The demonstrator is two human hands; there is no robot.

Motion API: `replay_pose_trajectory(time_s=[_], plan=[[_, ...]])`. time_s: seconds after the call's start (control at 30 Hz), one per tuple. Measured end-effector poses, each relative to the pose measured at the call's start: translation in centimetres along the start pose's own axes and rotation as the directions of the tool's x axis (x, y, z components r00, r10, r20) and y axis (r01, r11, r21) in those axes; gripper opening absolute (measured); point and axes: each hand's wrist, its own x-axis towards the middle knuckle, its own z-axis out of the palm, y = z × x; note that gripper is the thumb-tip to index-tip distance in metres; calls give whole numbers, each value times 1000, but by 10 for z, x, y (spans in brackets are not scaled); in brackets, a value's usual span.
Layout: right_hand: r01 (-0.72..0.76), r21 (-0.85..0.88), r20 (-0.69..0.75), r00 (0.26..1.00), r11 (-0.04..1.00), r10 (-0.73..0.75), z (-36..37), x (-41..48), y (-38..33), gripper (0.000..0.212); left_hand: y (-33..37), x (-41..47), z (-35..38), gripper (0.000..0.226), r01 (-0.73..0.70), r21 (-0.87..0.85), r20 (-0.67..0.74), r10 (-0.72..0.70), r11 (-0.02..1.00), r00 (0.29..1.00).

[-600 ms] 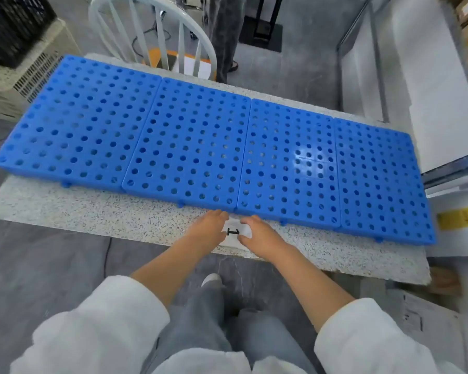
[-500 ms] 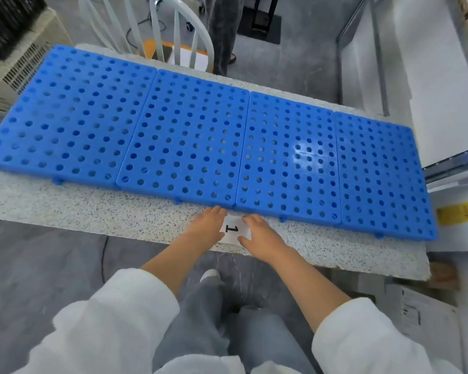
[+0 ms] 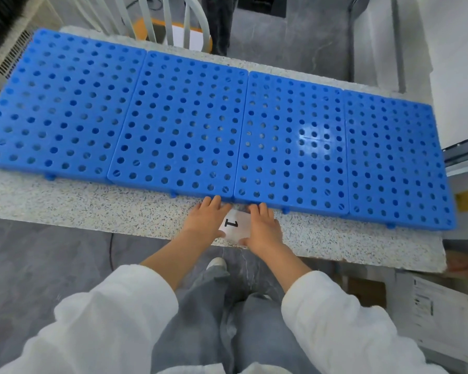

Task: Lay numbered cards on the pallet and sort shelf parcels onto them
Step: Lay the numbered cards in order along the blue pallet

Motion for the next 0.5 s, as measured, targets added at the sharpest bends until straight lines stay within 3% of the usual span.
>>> replay_pose_trajectory(time_s=[0.3, 0.5], plan=[[-81, -45, 61, 995, 996, 84, 6, -2, -7, 94, 9, 0, 1, 87, 33, 74, 44, -36, 997, 998], [-142, 216, 97, 988, 966, 124, 16, -14, -14, 74, 8, -8, 7, 86, 42, 97, 75, -49, 994, 996]])
